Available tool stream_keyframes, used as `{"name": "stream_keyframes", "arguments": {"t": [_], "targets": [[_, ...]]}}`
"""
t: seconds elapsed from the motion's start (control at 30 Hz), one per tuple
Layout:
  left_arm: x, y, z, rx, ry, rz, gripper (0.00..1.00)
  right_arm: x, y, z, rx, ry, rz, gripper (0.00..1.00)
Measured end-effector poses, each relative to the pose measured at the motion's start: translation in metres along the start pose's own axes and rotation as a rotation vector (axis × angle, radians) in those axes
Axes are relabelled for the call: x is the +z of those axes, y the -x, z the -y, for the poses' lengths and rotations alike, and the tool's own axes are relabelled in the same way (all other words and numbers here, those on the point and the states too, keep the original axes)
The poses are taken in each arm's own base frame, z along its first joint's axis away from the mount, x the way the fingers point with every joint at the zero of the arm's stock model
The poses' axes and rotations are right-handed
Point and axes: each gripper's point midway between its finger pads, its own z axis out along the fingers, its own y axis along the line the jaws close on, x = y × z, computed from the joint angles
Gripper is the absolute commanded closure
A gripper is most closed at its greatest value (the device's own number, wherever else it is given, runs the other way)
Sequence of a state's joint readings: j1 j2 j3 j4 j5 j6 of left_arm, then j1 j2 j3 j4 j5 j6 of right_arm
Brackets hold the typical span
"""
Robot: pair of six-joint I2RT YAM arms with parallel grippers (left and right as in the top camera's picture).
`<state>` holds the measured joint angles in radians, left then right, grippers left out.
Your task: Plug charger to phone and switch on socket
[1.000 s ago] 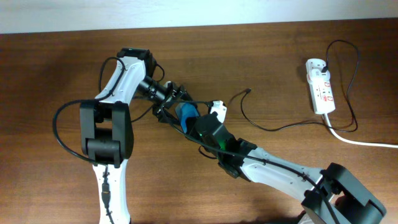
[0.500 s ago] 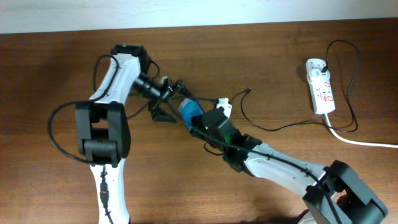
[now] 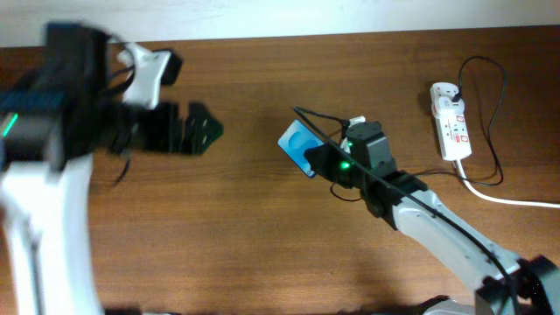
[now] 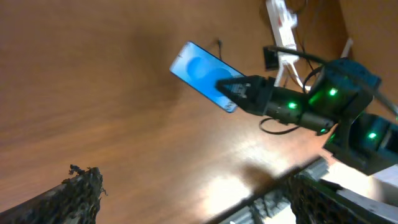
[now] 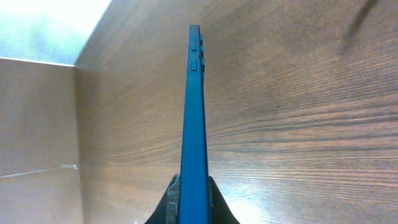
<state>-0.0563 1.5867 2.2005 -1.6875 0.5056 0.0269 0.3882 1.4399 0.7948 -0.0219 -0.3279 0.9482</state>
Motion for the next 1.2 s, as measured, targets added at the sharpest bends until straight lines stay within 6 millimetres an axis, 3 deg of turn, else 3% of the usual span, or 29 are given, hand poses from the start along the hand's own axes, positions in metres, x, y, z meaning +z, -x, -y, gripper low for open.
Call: {"name": "stream_keyframes", "arguments": {"t": [0.07,0.1,0.17,0.23,0.4,0.47,0.57,0.67,0.8,0.97,1.13,1.2], "targets": [[-0.043,-0.023,0.004,0.012,0.115,0.124,0.01,-0.015,0.002,-0.009,-0.030,0.022,0.011,0.96],[-0.051,-0.034,0.001,-0.002,0.158,0.160,0.01,-0.024,0.003,-0.015,-0.053,0.036,0.019,0.96],[-0.051,-0.055,-0.014,-0.043,0.230,0.229,0.01,-0.044,0.000,-0.023,-0.082,0.047,0.027,0.96],[-0.034,-0.064,-0.029,-0.107,0.247,0.317,0.01,-0.059,-0.003,-0.029,-0.101,0.057,0.032,0.96],[0.074,-0.108,-0.072,-0.496,0.103,0.323,0.01,-0.066,-0.018,-0.008,-0.073,-0.033,-0.018,0.96],[0.126,-0.136,-0.088,-0.715,0.059,0.202,0.01,-0.066,-0.018,-0.004,-0.064,-0.051,-0.017,0.96],[0.173,-0.155,-0.093,-0.990,-0.019,0.053,0.01,-0.066,-0.017,-0.004,0.027,-0.056,-0.008,0.96],[0.200,-0.133,-0.075,-1.119,-0.224,-0.042,0.01,-0.064,-0.016,-0.003,0.212,-0.055,-0.001,0.96],[0.219,-0.123,-0.061,-1.234,-0.379,-0.172,0.05,-0.050,-0.024,0.000,0.450,-0.063,-0.060,0.96],[0.224,-0.109,-0.057,-1.263,-0.456,-0.181,0.10,-0.036,-0.023,-0.041,0.541,0.114,-0.145,0.96],[0.222,-0.086,-0.042,-1.262,-0.529,-0.145,0.17,-0.023,-0.064,-0.068,0.541,0.152,-0.283,0.96],[0.223,-0.084,-0.030,-1.274,-0.545,-0.164,0.28,-0.021,-0.075,-0.072,0.547,0.146,-0.311,0.96]]}}
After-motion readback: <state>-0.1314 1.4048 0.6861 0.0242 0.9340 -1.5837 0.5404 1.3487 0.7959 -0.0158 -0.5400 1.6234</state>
